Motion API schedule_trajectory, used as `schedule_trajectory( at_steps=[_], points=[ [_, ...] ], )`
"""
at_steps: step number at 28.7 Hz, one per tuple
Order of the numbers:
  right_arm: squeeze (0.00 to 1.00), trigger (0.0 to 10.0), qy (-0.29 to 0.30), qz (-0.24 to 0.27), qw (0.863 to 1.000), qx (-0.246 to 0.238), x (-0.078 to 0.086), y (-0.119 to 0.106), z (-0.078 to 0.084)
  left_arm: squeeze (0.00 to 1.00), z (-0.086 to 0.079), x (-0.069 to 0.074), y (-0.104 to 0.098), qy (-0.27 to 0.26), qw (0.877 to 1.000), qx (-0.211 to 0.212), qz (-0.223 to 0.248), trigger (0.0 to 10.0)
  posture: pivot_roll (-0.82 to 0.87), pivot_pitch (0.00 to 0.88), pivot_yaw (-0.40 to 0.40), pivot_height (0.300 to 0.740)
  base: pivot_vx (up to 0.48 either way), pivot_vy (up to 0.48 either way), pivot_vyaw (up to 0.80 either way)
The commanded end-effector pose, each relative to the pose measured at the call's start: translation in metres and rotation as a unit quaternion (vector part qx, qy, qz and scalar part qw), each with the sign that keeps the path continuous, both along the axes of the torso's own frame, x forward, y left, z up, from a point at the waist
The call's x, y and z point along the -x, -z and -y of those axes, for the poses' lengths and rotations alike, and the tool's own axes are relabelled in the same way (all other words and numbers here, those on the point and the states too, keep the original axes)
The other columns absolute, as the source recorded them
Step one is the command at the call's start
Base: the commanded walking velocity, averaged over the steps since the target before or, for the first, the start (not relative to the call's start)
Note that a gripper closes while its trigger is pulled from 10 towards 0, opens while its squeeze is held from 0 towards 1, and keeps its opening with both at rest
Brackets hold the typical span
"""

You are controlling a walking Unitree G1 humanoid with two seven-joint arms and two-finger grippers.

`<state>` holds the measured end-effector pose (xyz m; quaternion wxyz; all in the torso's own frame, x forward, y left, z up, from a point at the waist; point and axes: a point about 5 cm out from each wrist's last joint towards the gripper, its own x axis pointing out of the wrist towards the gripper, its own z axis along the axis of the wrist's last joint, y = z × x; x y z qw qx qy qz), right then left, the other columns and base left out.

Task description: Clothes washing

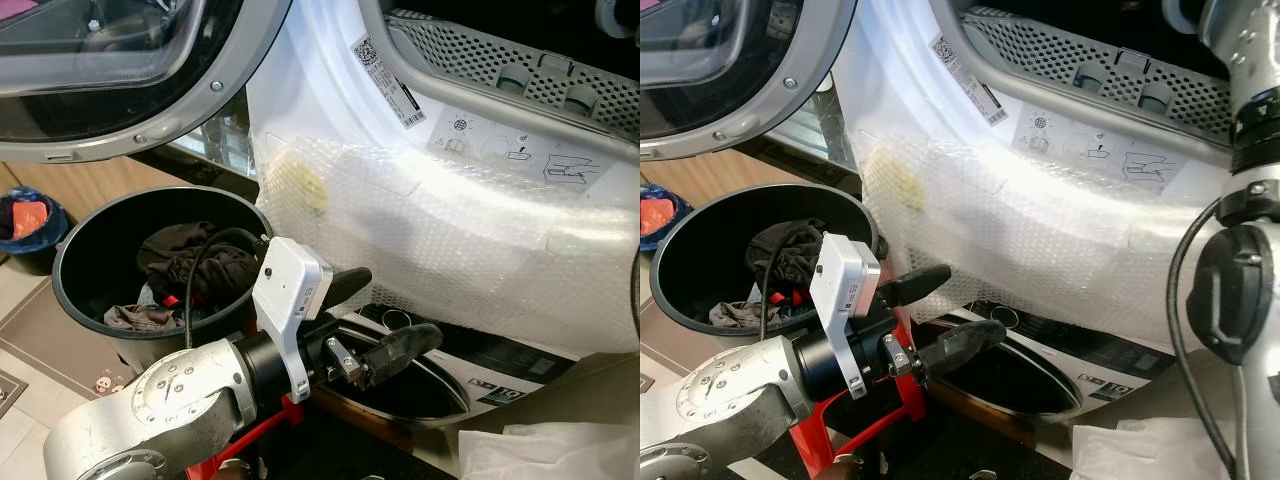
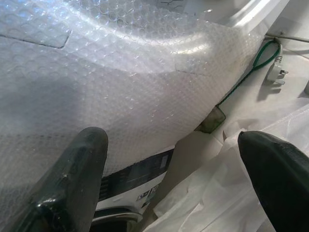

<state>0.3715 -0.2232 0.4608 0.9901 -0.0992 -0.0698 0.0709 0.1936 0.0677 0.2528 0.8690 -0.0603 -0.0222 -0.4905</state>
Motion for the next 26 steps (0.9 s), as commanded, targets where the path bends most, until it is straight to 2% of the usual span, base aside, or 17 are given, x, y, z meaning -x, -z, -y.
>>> schedule_trajectory(
  at_steps=[1,2,3,4,7,11,13,16,19,26],
  points=[
    [1.00,10.0,0.006,-0.016,0.999,0.047,0.010,-0.002,0.014,0.00,0.003,0.004,-0.003,0.019,1.000,0.005,0.009,10.0,-0.02,0.228,-0.099,0.740,0.000,0.000,0.00],
    [0.94,10.0,0.005,-0.027,0.998,0.055,0.013,-0.003,0.016,0.00,0.003,0.004,-0.003,0.019,1.000,0.005,0.009,10.0,-0.02,0.228,-0.098,0.740,0.000,0.000,0.00],
    [0.94,10.0,0.004,-0.034,0.998,0.058,0.015,-0.004,0.018,0.00,0.002,0.004,-0.003,0.019,1.000,0.005,0.009,10.0,-0.02,0.228,-0.098,0.740,0.000,0.000,0.00],
    [0.00,10.0,-0.003,-0.045,0.997,0.067,0.019,-0.005,0.019,0.00,0.002,0.003,-0.003,0.018,1.000,0.005,0.009,10.0,-0.02,0.230,-0.099,0.740,0.000,0.000,0.00],
    [0.00,10.0,-0.021,-0.074,0.993,0.086,0.025,-0.004,0.023,0.00,0.002,0.003,-0.003,0.017,1.000,0.006,0.010,10.0,-0.03,0.233,-0.098,0.740,0.000,0.000,0.00],
    [0.00,10.0,-0.040,-0.092,0.991,0.088,0.032,-0.001,0.023,0.00,0.003,0.002,-0.004,0.019,1.000,0.010,0.009,10.0,-0.04,0.237,-0.096,0.740,0.000,0.000,0.00],
    [0.00,10.0,-0.064,-0.101,0.986,0.120,0.040,0.001,0.025,0.00,0.003,0.002,-0.004,0.019,1.000,0.011,0.010,10.0,-0.04,0.240,-0.093,0.740,0.000,0.000,0.00],
    [0.00,10.0,-0.094,-0.122,0.978,0.141,0.051,0.003,0.029,0.00,0.003,0.002,-0.004,0.021,1.000,0.012,0.009,10.0,-0.04,0.241,-0.094,0.740,0.000,0.000,0.00],
    [0.00,10.0,-0.074,-0.123,0.980,0.136,0.056,-0.001,0.038,0.00,0.002,0.002,-0.004,0.020,1.000,0.012,0.008,10.0,-0.04,0.241,-0.094,0.740,0.000,0.000,0.00],
    [0.00,10.0,0.004,-0.081,0.990,0.111,0.059,-0.010,0.048,0.00,0.003,0.001,-0.005,0.021,1.000,0.014,0.010,10.0,-0.05,0.239,-0.091,0.740,0.000,0.000,0.00]
  ],
)
